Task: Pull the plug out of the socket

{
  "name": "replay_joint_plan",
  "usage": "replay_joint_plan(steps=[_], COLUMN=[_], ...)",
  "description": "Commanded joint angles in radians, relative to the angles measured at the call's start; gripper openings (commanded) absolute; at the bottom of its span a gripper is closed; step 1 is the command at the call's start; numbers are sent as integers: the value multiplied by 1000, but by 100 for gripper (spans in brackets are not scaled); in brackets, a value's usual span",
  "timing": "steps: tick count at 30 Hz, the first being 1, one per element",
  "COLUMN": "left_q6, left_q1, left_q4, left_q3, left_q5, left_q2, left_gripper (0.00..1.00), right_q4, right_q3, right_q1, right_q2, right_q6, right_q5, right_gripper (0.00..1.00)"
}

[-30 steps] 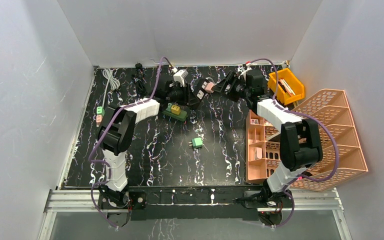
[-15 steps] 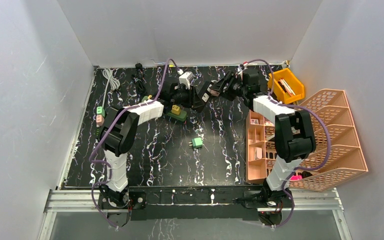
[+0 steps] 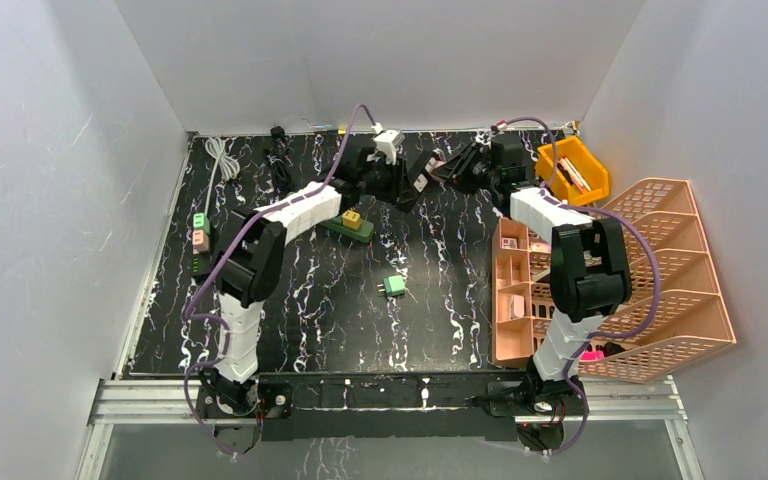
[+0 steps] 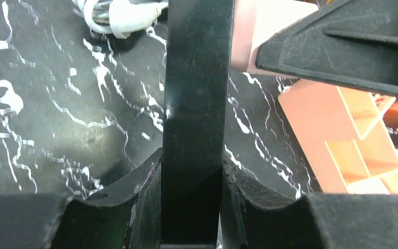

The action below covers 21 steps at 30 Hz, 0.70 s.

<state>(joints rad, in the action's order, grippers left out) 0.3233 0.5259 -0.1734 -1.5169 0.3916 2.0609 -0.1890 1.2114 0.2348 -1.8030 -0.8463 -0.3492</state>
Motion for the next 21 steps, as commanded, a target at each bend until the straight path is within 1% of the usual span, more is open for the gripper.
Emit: replay_joint_plan(steps=[1,3,5,7,9,11,13,15,17,18,19,20,21], left_q6=[-24,-25,-30,-30,-24,-9,8,30,53,66,79,92,98], left_q1=[-22,-33,-36,-38,-40,-40,-42,-47,-51,-57,-62,-65,-67], left_q4=[187,220,284,368,414,455,507,546,546,536,520,506,500], left_q3=[-249,-310,-407,-521,-603,-677,-769,-860,-902,-909,-910,-914,-925], left_q5=[-364,-379,-413,-431,-434,-449,-462,-464,-462,-451,-432,-419,-407], left_q2=[86,130,197,268,323,377,436,491,520,530,535,543,550], left_gripper=[0,0,0,0,0,0,0,0,0,0,0,0,0], right_q4=[20,-13,15,64,119,215,268,325,390,397,377,323,269], right_q3=[29,24,45,65,84,109,118,116,125,110,82,42,3], right_q1=[-23,-41,-44,-43,-40,-32,-17,17,64,77,81,79,68], right_q2=[134,161,179,197,208,208,210,223,236,245,259,273,285], right_q6=[3,-37,-31,-17,-10,44,75,129,196,215,226,230,221], right_q5=[-91,-133,-137,-124,-106,-80,-49,29,153,188,181,140,55], right_gripper=[0,0,0,0,0,0,0,0,0,0,0,0,0])
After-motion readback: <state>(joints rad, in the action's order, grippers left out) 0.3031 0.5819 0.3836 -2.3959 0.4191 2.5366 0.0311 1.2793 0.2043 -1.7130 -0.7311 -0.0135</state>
